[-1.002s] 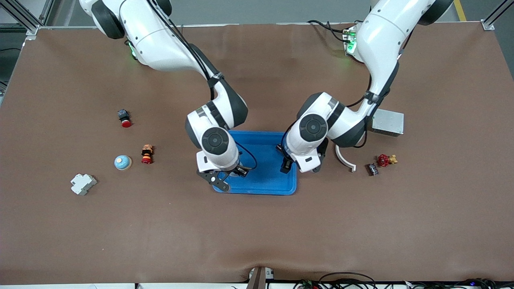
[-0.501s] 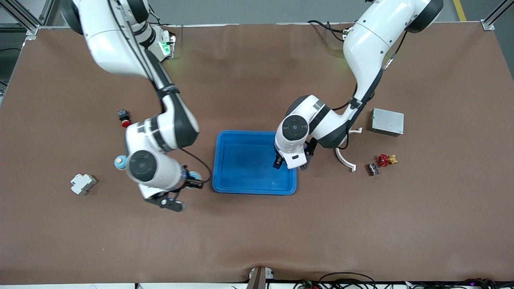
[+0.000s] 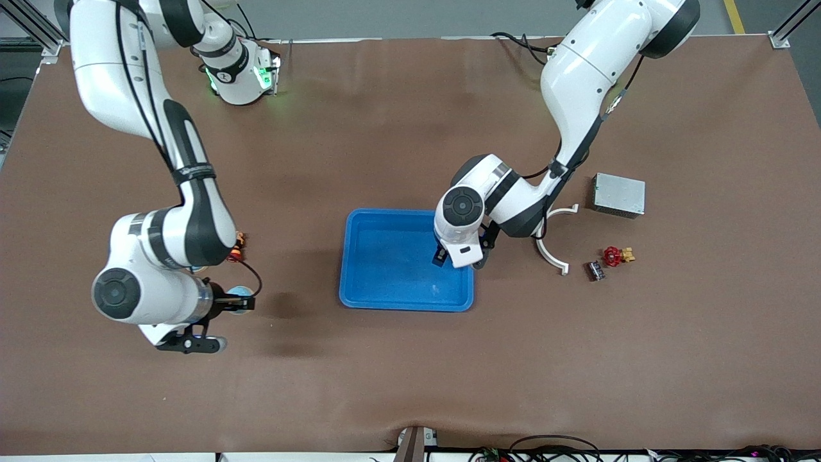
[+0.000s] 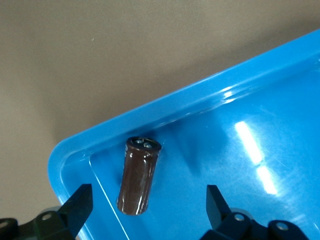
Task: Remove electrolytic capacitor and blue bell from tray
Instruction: 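Carry the bell toward the white block while the left gripper grasps the capacitor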
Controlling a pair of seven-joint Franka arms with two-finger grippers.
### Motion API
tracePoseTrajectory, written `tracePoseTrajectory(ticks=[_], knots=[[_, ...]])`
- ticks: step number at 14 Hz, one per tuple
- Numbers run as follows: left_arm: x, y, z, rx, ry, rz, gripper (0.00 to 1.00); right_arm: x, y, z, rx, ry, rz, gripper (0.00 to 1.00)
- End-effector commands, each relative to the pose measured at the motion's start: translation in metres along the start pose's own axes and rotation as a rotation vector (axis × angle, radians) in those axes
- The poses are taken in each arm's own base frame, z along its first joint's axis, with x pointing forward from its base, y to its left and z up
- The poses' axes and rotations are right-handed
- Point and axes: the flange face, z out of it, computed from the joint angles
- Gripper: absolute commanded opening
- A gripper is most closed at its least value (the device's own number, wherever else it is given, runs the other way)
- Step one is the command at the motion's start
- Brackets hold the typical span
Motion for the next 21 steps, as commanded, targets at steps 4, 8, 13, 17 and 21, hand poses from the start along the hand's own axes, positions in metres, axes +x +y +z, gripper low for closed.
tracePoseTrajectory(ticks=[4, 8, 13, 17, 21], knots=[[0.003, 0.002, 0.015, 0.007, 0.039, 0.027, 1.00, -0.007, 0.081, 0.030, 0.018, 0.042, -0.142, 0.00], [0.003, 0.002, 0.028, 0.022, 0.039, 0.030, 1.00, -0.011, 0.129, 0.041, 0.033, 0.036, -0.192, 0.00], [0.004, 0.003, 0.027, 0.018, 0.037, 0.028, 0.98, -0.019, 0.160, 0.060, 0.045, 0.081, -0.251, 0.00], [0.005, 0.005, 0.021, 0.008, 0.036, 0.026, 0.40, -0.019, 0.179, 0.064, 0.056, 0.095, -0.278, 0.00], [0.006, 0.005, 0.019, 0.005, 0.038, 0.025, 0.04, -0.023, 0.185, 0.076, 0.042, 0.120, -0.289, 0.00]])
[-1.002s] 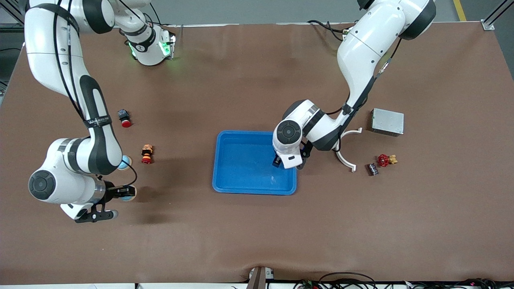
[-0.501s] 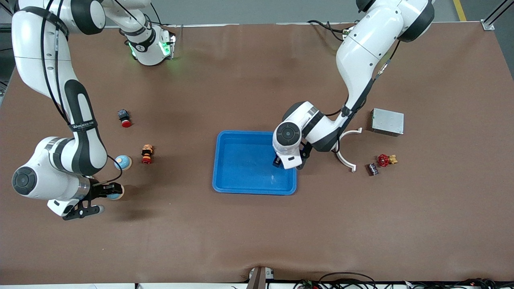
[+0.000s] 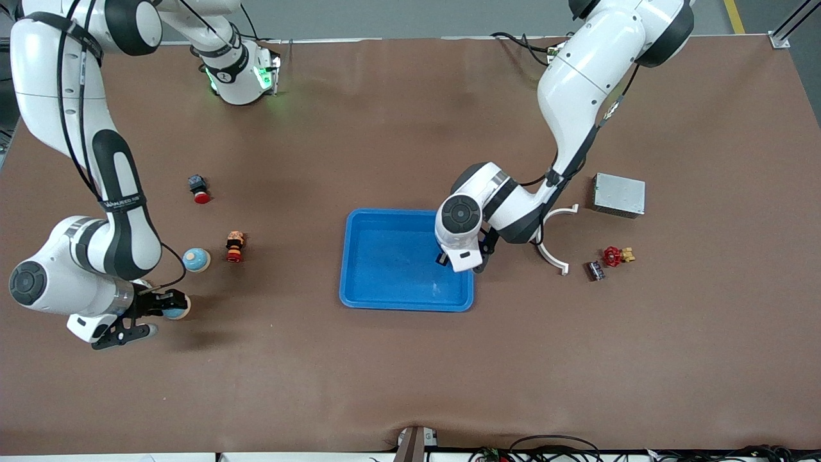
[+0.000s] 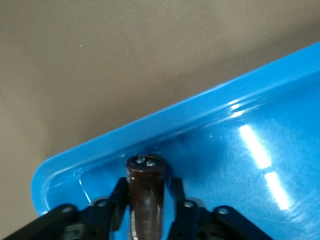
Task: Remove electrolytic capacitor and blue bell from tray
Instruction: 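Lower the bell beside the first bell while the left gripper carries the capacitor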
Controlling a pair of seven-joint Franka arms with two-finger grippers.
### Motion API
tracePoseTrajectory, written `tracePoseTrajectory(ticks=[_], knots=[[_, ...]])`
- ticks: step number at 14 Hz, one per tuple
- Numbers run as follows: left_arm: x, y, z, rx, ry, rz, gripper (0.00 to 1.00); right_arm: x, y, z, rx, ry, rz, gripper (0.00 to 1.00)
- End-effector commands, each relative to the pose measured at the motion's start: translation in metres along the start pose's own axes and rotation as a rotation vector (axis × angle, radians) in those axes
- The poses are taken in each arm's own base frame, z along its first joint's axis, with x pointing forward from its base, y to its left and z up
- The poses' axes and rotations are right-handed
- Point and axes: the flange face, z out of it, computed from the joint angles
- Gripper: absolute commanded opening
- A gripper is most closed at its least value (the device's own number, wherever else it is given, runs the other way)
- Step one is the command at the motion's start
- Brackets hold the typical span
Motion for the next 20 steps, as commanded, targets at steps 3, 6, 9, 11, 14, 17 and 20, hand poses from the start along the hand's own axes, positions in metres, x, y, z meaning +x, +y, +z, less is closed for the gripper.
tracePoseTrajectory(ticks=[3, 6, 9, 11, 14, 17, 20], knots=[[0.003, 0.001, -0.004, -0.011, 0.019, 0.010, 0.00, -0.010, 0.002, 0.001, 0.014, 0.030, -0.010, 0.00], [0.030, 0.007, -0.031, -0.040, 0.019, 0.011, 0.00, -0.012, 0.003, 0.006, 0.011, 0.048, -0.005, 0.00], [0.045, 0.003, -0.073, -0.046, 0.032, 0.050, 0.00, -0.013, 0.003, 0.009, 0.022, 0.066, -0.013, 0.00], [0.061, -0.004, -0.102, -0.029, 0.037, 0.100, 0.00, -0.013, 0.004, 0.014, 0.024, 0.060, -0.011, 0.00], [0.094, -0.017, -0.161, -0.041, -0.029, 0.147, 0.00, -0.014, 0.006, 0.019, 0.023, 0.058, -0.008, 0.00], [0.134, -0.043, -0.204, -0.007, -0.069, 0.257, 0.00, -0.015, 0.006, 0.024, 0.026, 0.051, -0.008, 0.00], [0.190, -0.082, -0.221, 0.010, -0.061, 0.379, 0.00, -0.017, 0.008, 0.028, 0.027, 0.044, -0.003, 0.00]])
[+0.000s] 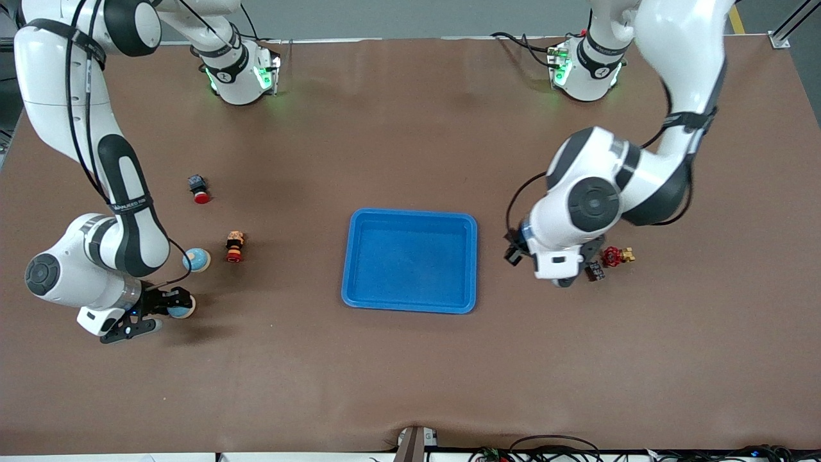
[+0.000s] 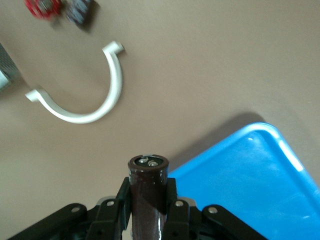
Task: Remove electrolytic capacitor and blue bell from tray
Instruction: 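Lower the bell beside the first bell while the left gripper carries the capacitor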
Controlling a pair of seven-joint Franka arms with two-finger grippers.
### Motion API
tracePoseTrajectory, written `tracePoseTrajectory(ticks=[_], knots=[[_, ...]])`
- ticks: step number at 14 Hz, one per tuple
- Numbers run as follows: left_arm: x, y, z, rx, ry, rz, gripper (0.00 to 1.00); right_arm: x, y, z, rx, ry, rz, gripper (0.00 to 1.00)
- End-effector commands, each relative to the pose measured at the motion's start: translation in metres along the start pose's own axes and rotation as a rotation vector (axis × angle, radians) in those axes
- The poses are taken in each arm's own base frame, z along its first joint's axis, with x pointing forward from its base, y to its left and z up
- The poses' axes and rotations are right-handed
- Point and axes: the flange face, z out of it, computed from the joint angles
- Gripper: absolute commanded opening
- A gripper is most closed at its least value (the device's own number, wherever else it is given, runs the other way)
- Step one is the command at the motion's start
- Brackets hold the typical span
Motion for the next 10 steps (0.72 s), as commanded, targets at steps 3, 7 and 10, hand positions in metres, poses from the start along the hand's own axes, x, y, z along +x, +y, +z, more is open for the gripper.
tracePoseTrajectory(ticks=[3, 7, 10], knots=[[0.068, -0.087, -0.010, 0.016, -0.026, 0.174, 0.00, -0.005, 0.004, 0.007, 0.023, 0.005, -0.003, 0.00], [0.135, -0.137, -0.007, 0.013, -0.028, 0.358, 0.00, -0.005, 0.004, 0.009, 0.025, 0.000, 0.008, 0.00], [0.177, -0.161, 0.003, 0.043, 0.042, 0.454, 0.00, -0.006, 0.006, 0.010, 0.024, 0.002, 0.012, 1.00]])
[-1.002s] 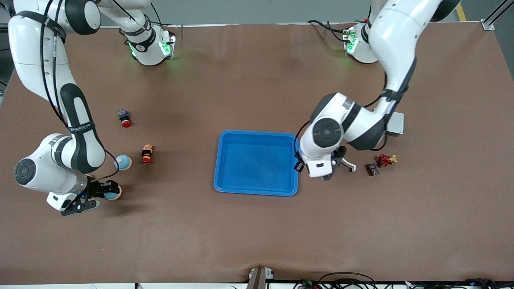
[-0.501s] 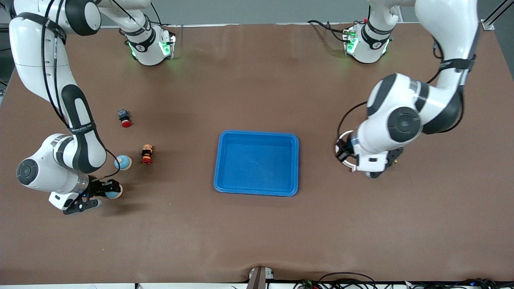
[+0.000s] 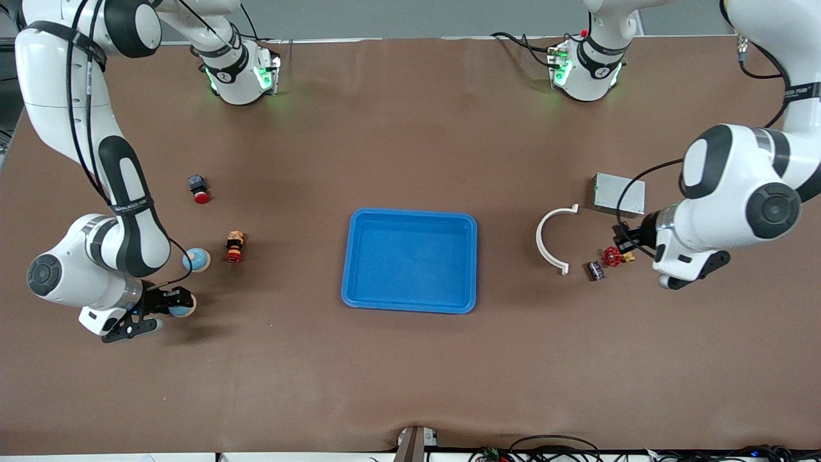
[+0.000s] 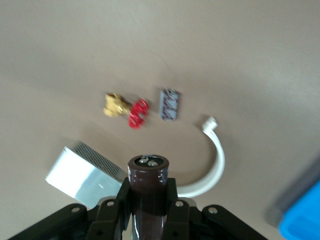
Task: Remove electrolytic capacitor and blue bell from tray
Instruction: 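Lower the bell beside the first bell while the left gripper carries the capacitor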
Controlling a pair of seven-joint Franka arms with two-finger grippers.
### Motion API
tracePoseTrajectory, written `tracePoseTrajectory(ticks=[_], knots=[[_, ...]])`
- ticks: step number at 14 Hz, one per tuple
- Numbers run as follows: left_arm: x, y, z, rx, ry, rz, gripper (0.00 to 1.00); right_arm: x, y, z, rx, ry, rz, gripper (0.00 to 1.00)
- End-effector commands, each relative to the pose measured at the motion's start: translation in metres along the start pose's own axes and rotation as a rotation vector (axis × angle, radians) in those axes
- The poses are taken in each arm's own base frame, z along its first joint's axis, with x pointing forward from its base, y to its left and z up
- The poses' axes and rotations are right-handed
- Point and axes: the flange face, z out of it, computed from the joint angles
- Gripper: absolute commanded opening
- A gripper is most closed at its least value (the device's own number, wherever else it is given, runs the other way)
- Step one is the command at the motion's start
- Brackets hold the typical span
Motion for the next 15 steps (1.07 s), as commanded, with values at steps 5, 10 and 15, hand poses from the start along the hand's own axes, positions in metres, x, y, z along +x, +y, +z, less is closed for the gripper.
tracePoseTrajectory(ticks=[5, 10, 15], knots=[[0.040, -0.060, 0.053, 0.099, 0.099, 0.142, 0.00, -0.004, 0.004, 0.005, 0.022, 0.004, 0.007, 1.00], [0.068, -0.067, 0.102, 0.105, 0.129, 0.169, 0.00, 0.002, -0.002, -0.007, 0.022, 0.012, 0.036, 1.00], [0.084, -0.071, 0.129, 0.149, 0.137, 0.209, 0.00, 0.020, -0.032, -0.049, 0.028, 0.010, 0.086, 1.00]])
